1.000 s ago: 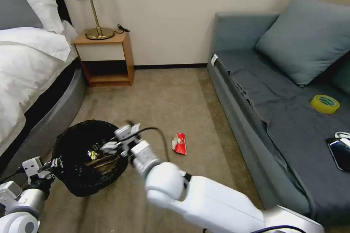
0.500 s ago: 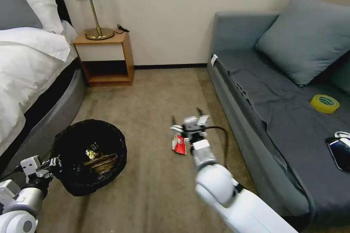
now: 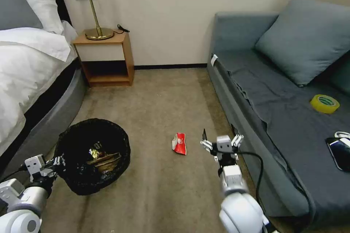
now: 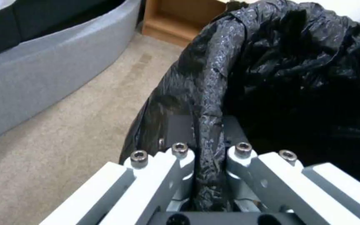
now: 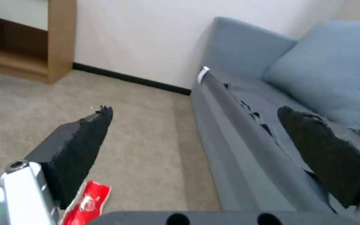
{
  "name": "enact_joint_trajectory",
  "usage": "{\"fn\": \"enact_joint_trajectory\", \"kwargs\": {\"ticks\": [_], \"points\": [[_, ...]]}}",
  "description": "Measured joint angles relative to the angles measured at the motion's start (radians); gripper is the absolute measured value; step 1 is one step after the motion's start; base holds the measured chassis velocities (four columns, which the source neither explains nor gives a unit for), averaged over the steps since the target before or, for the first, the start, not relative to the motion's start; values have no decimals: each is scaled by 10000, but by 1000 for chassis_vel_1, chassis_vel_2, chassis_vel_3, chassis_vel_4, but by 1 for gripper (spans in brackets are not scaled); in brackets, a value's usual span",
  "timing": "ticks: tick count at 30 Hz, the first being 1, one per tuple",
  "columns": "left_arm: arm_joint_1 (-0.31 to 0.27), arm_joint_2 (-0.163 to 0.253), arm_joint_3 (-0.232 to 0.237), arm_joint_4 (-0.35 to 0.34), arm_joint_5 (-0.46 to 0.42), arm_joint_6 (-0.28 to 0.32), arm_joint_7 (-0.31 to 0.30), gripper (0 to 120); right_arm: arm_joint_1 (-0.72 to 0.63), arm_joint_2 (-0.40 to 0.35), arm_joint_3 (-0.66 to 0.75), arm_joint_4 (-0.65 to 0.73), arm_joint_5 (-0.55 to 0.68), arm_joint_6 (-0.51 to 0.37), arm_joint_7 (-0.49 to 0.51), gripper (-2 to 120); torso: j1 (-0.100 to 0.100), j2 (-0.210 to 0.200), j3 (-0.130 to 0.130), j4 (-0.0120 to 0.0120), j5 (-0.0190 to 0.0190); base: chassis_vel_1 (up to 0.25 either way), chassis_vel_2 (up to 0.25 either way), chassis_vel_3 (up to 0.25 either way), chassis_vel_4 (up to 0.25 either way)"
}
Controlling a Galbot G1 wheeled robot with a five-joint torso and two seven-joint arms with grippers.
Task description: Pick up the trash bin, then pick up the garbage on the floor and place it into the trash bin.
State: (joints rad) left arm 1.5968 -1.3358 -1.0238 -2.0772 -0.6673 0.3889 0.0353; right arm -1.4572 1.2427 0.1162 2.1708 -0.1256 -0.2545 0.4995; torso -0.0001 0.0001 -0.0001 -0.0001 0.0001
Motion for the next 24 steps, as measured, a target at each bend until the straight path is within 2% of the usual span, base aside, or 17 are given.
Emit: {"fn": "enact_joint_trajectory", "kwargs": {"ticks": [5, 24], "points": [[9, -16, 119, -74, 92, 6, 1, 4, -439, 73, 243, 122, -354, 403, -124, 100, 0, 0, 0, 0, 0, 0, 0, 0, 0], [38, 26, 145, -80, 87, -10, -4, 4, -701, 205, 136, 330, -282, 446, -582, 100, 0, -1, 0, 1, -1, 0, 0, 0, 0]]}}
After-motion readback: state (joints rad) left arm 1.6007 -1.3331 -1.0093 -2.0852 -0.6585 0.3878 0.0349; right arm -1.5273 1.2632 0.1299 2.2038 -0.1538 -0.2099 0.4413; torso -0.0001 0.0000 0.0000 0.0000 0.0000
